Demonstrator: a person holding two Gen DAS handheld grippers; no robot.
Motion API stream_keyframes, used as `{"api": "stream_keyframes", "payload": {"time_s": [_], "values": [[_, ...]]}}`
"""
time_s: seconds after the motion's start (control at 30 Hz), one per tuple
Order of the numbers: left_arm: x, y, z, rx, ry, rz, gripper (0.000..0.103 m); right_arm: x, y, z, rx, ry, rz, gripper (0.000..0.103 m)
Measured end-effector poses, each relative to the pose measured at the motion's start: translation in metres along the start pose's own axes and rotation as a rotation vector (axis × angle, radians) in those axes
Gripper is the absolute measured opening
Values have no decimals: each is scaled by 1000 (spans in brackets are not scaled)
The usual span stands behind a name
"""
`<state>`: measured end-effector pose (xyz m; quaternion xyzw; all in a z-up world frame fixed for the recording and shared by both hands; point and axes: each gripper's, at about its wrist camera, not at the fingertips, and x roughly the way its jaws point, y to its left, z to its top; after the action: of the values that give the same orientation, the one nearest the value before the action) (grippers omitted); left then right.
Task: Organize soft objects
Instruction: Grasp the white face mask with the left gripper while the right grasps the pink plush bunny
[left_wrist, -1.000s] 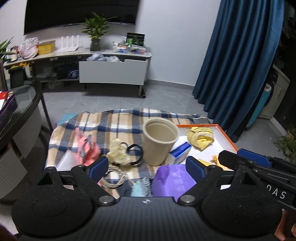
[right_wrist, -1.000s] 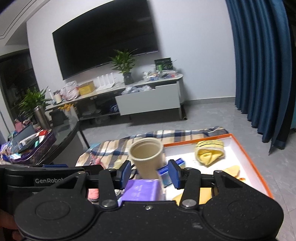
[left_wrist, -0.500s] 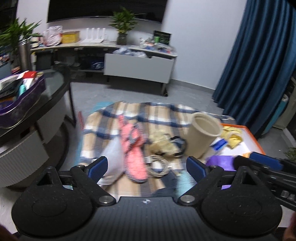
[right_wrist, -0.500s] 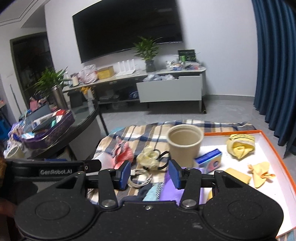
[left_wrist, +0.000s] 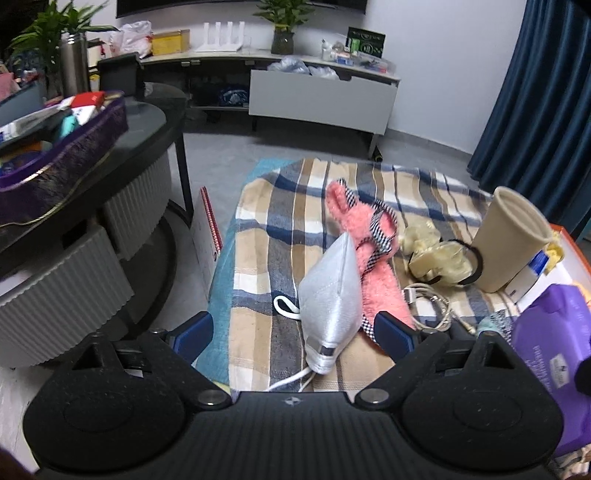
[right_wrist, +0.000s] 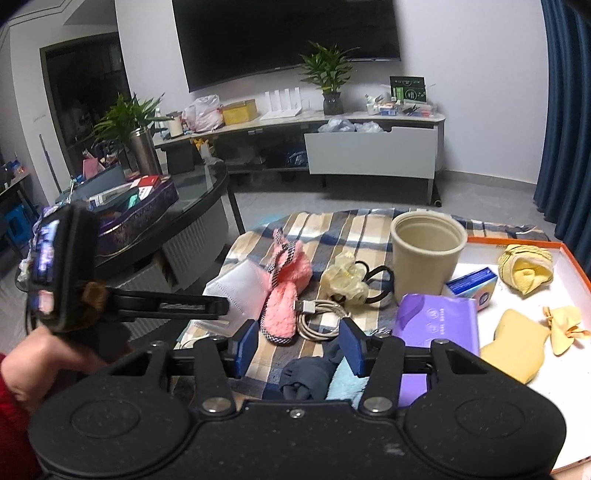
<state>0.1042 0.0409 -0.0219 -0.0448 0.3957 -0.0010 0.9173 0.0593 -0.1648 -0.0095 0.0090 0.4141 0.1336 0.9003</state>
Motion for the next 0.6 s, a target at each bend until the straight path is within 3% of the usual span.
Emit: {"api": "stream_keyframes", "payload": {"time_s": [0.23, 0.4, 0.47, 0.6], "values": [[33, -4, 2, 61, 12, -11, 93, 15, 4, 8, -5, 11, -25, 63], [58, 2, 7, 30, 23, -59, 67, 33, 6, 15, 15, 25, -45, 63], [63, 1, 7, 35, 25, -106, 46, 41, 9, 18, 22, 29, -48, 65], [53, -3, 2, 62, 1, -169, 41, 59, 11, 26, 53, 40, -47, 66]]}}
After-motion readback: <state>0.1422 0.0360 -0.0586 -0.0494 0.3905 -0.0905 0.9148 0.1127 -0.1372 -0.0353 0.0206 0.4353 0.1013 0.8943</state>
